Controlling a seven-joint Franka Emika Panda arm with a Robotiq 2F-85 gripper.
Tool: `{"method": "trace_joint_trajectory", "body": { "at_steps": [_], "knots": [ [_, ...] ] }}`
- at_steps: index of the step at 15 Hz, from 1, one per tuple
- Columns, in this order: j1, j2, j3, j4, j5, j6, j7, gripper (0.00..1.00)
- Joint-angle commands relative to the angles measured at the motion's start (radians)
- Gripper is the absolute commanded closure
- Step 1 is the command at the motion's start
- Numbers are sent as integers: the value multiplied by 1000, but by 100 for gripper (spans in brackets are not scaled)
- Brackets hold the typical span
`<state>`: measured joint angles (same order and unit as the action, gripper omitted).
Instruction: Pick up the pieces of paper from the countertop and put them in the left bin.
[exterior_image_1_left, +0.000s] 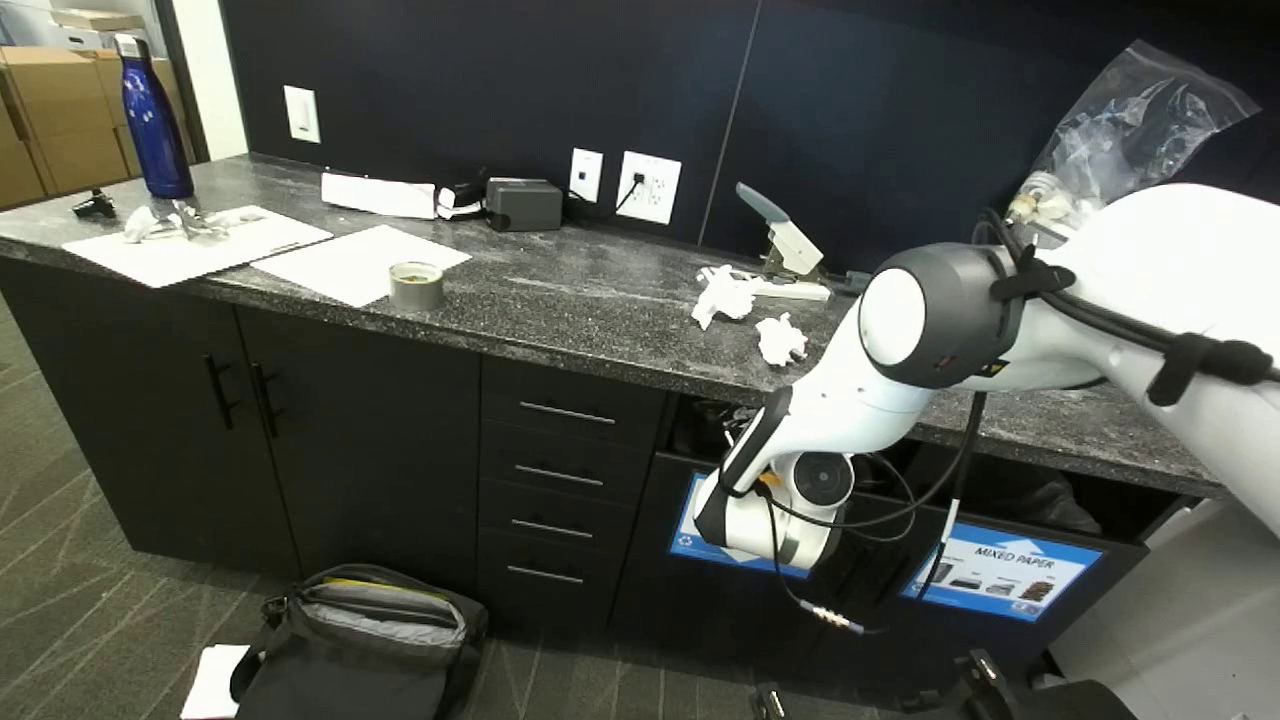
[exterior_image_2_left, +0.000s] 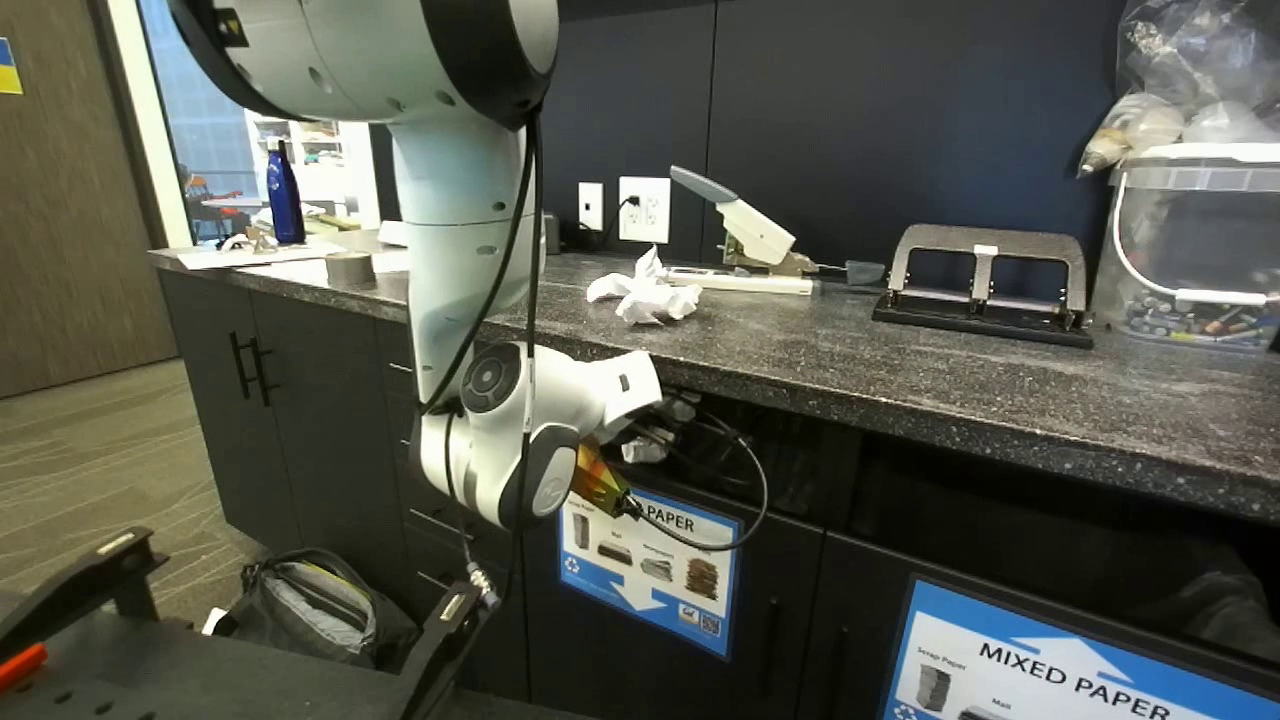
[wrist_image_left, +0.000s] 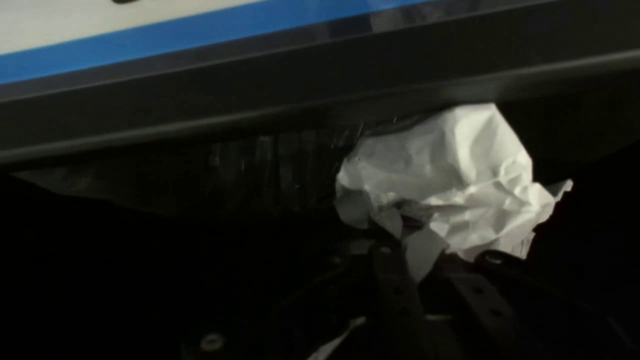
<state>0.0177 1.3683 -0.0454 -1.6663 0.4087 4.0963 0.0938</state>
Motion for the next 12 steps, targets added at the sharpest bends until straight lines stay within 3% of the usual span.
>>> {"method": "trace_joint_trajectory", "body": {
  "at_steps": [1,2,3,12],
  "knots": [
    [-14,67,4,122,4,-9,-30,99],
    [-14,69,4,130,10,-23,-36,79],
    [-14,72,3,135,16,-33,-43,70],
    [2,-26,32,-7,1,-51,-54,3]
  ]
}}
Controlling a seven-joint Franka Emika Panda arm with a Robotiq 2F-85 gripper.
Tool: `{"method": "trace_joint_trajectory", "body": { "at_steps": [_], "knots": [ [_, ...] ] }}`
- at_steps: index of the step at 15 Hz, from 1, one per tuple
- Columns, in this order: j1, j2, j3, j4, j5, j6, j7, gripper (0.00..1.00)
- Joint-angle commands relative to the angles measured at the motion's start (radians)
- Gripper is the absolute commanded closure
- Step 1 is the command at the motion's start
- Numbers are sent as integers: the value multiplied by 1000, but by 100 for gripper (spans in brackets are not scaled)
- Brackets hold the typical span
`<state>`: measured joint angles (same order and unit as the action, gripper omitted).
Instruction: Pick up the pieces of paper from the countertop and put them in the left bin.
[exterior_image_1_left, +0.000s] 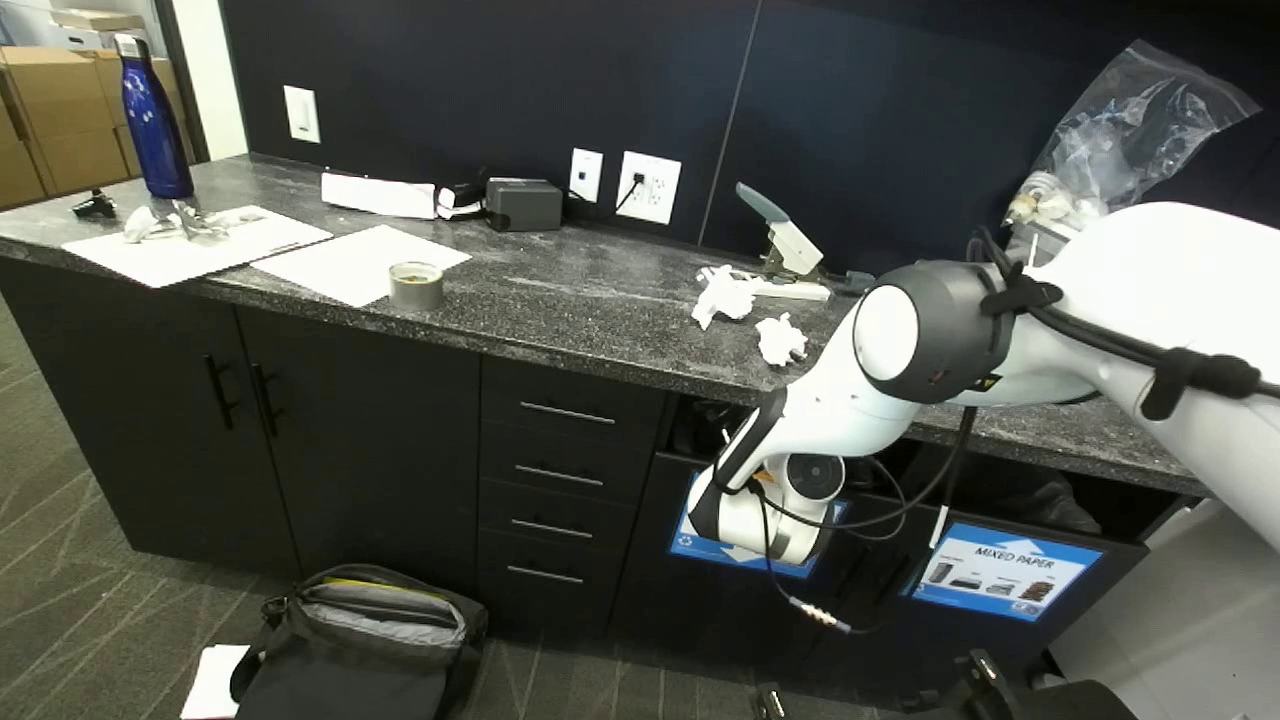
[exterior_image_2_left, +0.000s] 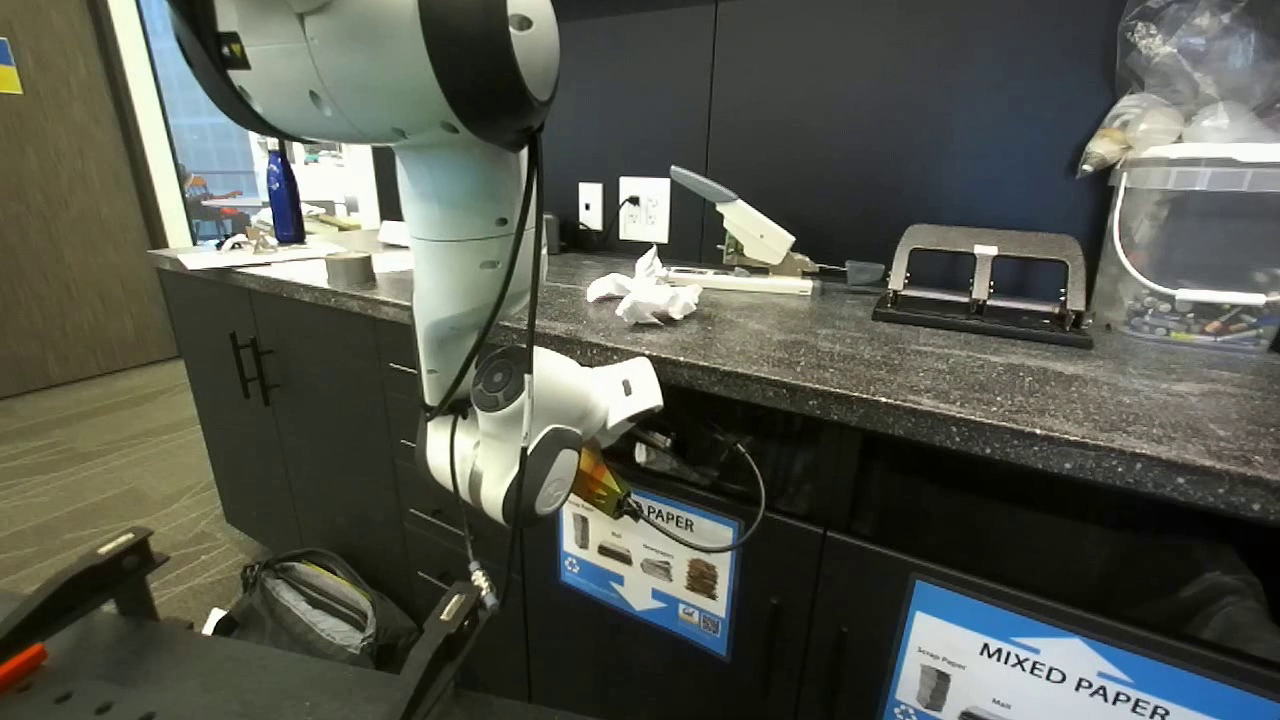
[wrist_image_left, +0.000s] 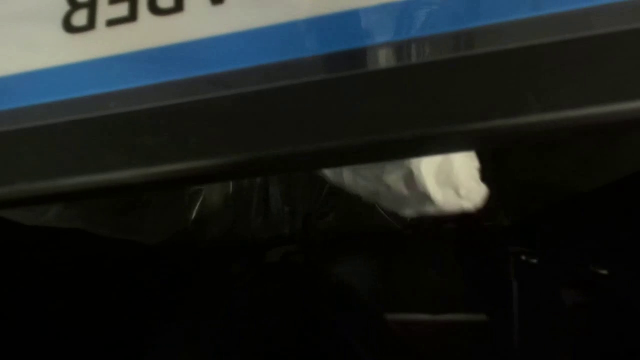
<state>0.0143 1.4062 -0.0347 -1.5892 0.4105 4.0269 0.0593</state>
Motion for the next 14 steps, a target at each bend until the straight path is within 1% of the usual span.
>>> {"method": "trace_joint_trajectory", "body": {
  "at_steps": [1,4,5,8,10,13,14],
  "knots": [
    [8,-78,29,-105,4,19,-20,0],
    [22,-165,49,-241,13,19,-19,0],
    [25,-207,58,-306,13,5,-19,0],
    [36,-322,84,-449,15,-49,-9,0],
    [42,-410,101,-550,16,-115,1,0],
    [51,-563,117,-702,-3,-250,21,0],
    [61,-606,114,-737,0,-299,23,0]
  ]
}}
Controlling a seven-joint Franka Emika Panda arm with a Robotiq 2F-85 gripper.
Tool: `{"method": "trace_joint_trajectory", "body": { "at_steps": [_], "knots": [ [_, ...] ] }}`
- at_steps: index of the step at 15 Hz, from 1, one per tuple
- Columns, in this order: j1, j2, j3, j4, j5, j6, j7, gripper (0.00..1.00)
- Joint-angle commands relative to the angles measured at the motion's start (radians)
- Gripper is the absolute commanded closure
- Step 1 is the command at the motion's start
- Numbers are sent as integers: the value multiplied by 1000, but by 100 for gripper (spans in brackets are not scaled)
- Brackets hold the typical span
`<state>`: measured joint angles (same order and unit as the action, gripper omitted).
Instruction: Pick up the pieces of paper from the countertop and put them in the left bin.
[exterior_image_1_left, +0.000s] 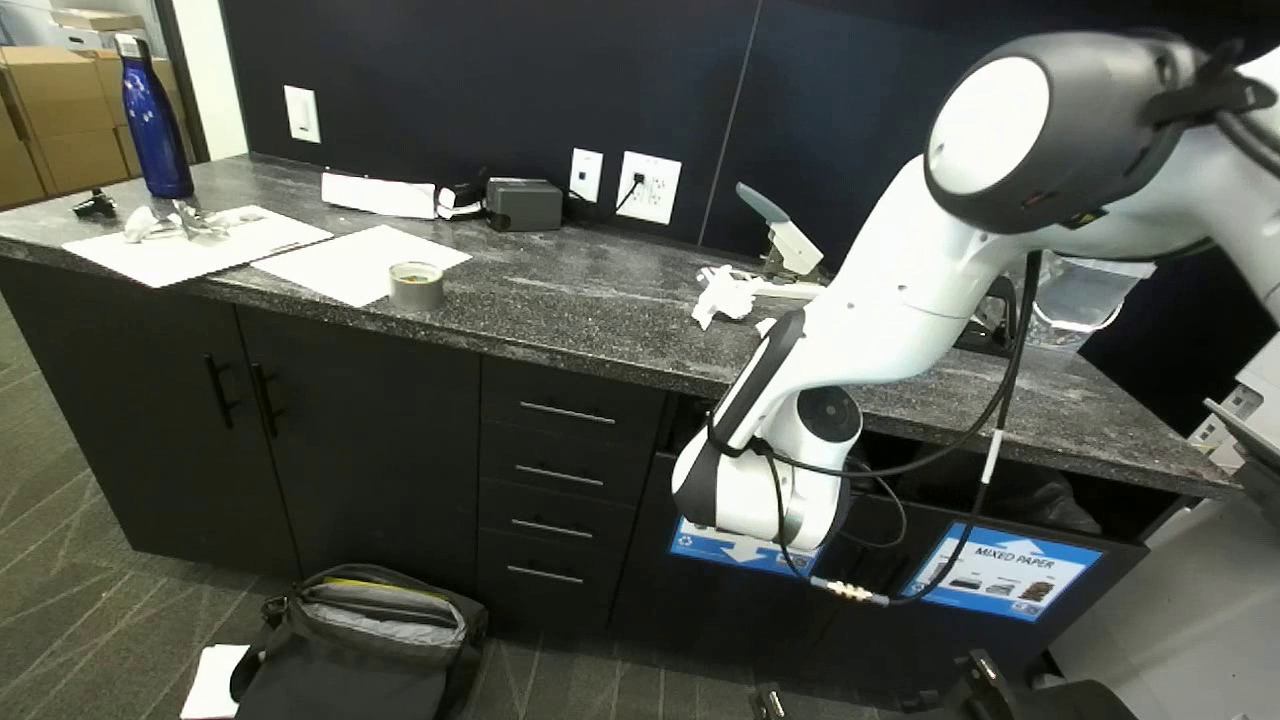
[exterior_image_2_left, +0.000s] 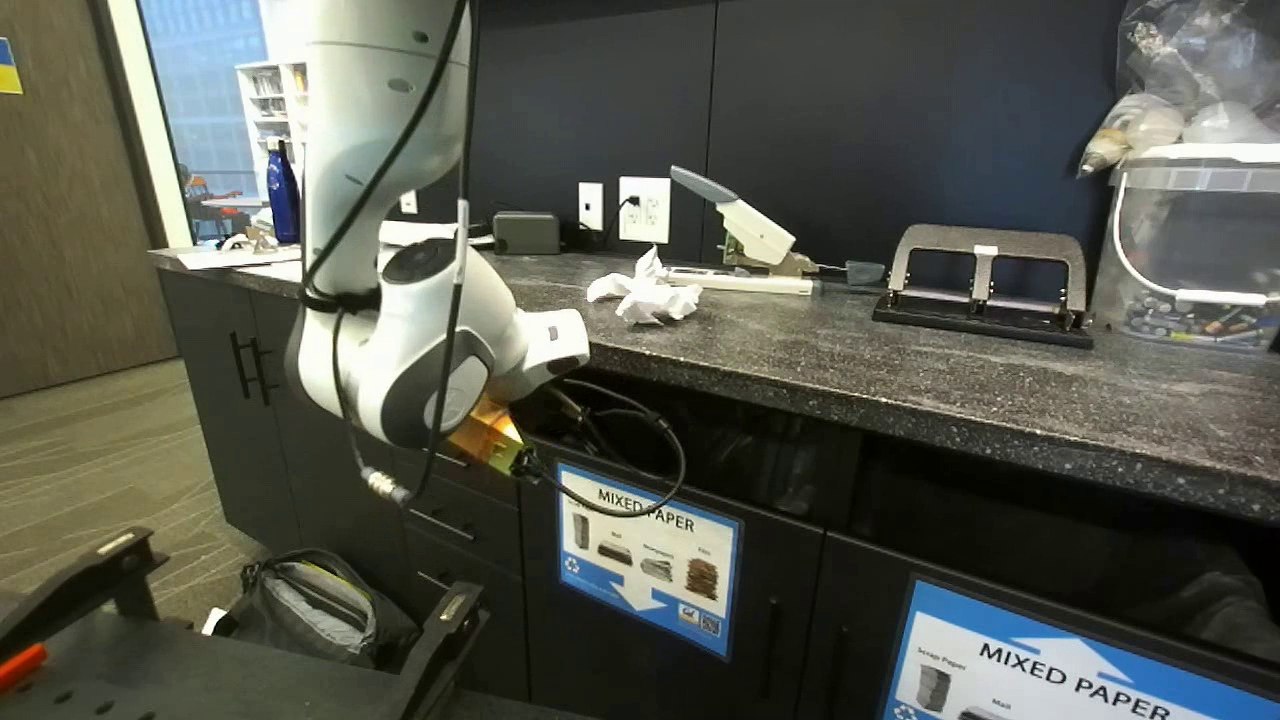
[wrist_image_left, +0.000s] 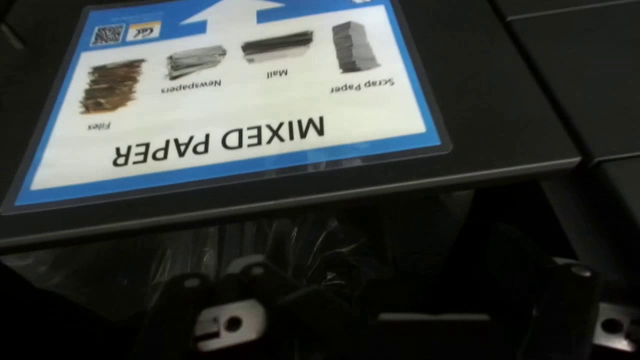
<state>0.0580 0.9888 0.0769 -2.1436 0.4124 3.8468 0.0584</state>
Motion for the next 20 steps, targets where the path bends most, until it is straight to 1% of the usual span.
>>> {"method": "trace_joint_trajectory", "body": {
  "at_steps": [1,3,5,8,9,11,14,15,17,19,20],
  "knots": [
    [27,-241,-1,-222,-6,-167,25,0],
    [60,-339,-23,-275,7,-278,29,0],
    [77,-433,-41,-308,-12,-396,33,0],
    [102,-544,-83,-314,-41,-560,43,0],
    [116,-565,-107,-303,-55,-600,46,0],
    [120,-600,-140,-265,-101,-677,58,0],
    [112,-617,-183,-183,-179,-757,83,0],
    [106,-613,-194,-149,-204,-785,89,0],
    [123,-589,-244,-64,-260,-848,126,0],
    [121,-562,-270,16,-313,-891,159,0],
    [137,-545,-302,52,-351,-904,186,0]
  ]
}}
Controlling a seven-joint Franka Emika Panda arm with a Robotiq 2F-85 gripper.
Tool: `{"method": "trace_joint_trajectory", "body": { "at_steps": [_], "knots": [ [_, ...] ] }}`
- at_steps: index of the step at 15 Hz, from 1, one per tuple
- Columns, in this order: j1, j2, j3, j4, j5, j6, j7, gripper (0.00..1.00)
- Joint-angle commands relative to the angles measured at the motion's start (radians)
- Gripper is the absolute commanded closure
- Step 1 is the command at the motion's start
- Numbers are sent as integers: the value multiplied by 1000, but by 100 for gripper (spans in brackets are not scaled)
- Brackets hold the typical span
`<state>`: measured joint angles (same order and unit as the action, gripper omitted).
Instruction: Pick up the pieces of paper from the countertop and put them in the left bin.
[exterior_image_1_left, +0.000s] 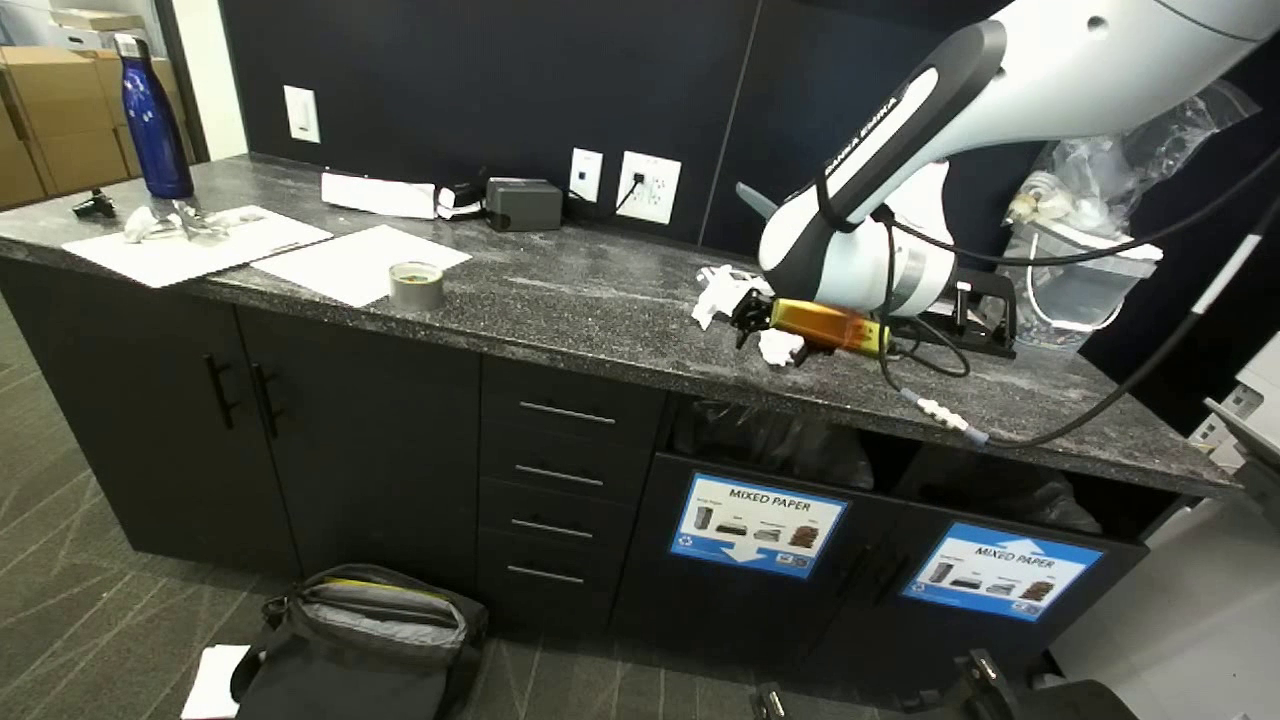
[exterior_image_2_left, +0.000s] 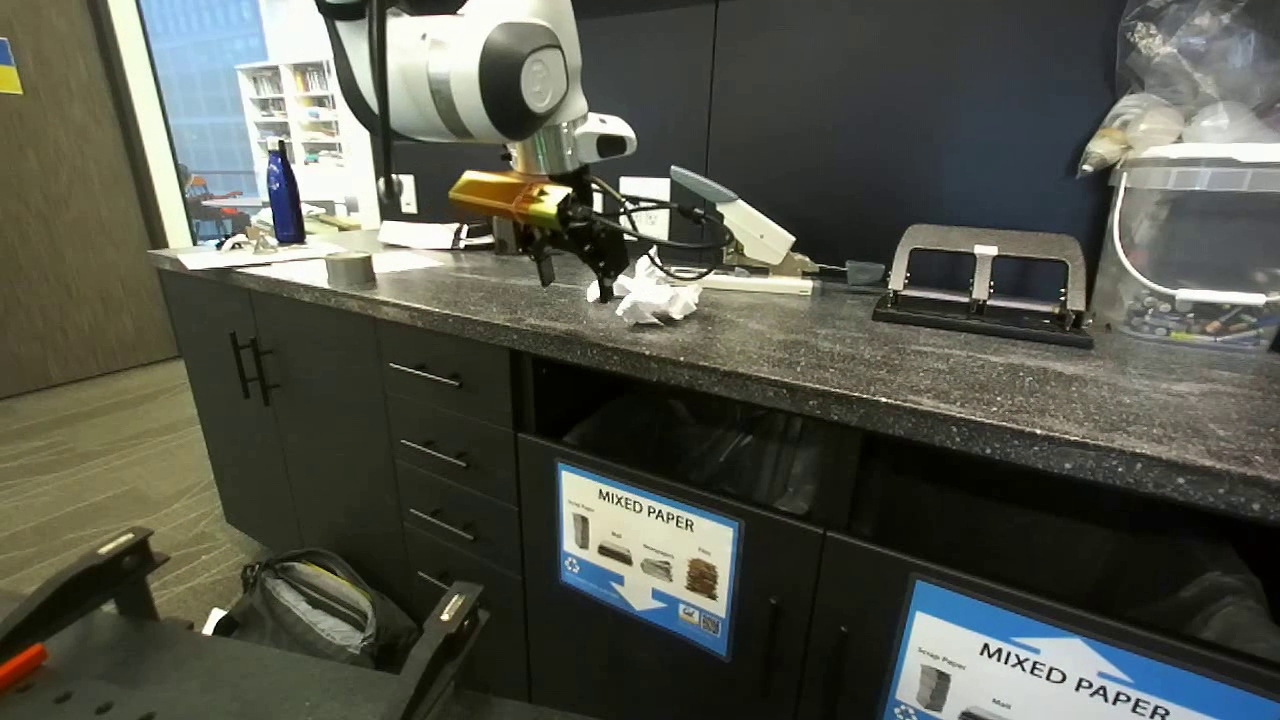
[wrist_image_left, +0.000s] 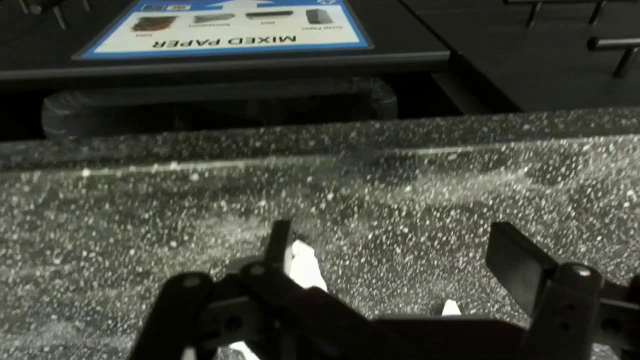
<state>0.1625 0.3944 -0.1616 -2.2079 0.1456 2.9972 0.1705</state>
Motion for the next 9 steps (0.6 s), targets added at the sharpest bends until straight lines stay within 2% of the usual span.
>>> {"method": "trace_joint_trajectory", "body": {
  "at_steps": [1,4,6,9],
  "knots": [
    [48,70,-95,152,-125,-72,107,0],
    [89,140,-177,247,-226,-146,210,0],
    [87,187,-183,306,-250,-203,248,0],
    [41,242,-130,386,-232,-266,230,0]
  ]
}}
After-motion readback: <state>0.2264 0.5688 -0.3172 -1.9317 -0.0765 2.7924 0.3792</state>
